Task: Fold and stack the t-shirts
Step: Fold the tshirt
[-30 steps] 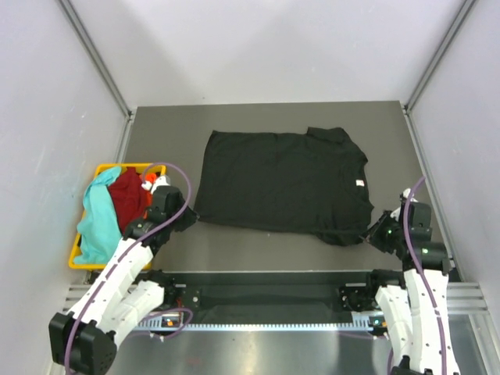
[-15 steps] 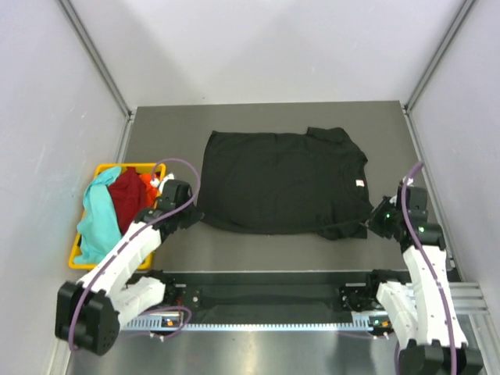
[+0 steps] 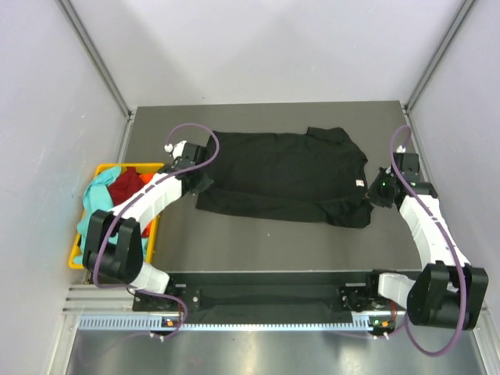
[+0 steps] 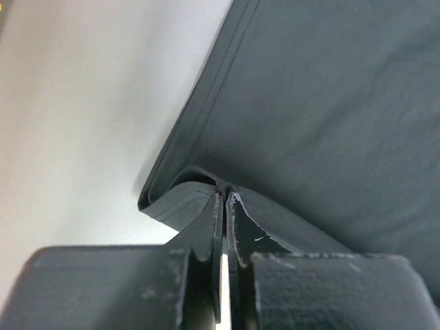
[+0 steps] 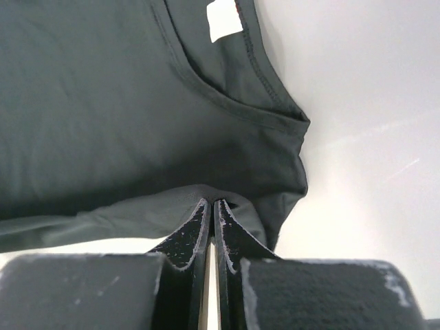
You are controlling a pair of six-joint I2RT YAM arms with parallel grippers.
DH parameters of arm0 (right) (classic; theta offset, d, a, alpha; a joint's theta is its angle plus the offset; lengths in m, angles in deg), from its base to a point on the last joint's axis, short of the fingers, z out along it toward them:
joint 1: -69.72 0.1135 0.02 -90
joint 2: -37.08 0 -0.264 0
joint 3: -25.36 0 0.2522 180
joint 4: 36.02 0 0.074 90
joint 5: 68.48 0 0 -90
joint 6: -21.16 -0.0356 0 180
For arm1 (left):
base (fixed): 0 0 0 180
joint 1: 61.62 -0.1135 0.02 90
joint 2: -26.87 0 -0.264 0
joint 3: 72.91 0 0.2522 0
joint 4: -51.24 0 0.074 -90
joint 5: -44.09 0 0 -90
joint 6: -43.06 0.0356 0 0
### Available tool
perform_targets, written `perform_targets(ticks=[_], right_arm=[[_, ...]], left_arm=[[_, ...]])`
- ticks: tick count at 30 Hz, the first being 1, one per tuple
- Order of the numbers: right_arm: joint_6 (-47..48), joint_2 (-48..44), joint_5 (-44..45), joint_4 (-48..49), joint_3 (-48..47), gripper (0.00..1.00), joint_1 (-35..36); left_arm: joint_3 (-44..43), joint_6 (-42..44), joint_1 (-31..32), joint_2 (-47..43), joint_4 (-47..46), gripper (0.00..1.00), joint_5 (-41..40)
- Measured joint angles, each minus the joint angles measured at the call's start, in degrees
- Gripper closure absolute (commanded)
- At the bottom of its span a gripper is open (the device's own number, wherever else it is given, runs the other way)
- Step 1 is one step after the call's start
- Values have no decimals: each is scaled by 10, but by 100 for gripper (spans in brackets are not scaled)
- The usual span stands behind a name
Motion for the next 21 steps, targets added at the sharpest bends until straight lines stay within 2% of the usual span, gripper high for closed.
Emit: perform_targets(ticks=[11, 21], right_arm=[[17, 55, -3, 40, -30, 100, 2], [57, 147, 9, 63, -94, 100, 56]], left_arm=[[-31, 9, -2, 55, -3, 100, -35], [-37, 9, -5, 85, -11, 100, -47]])
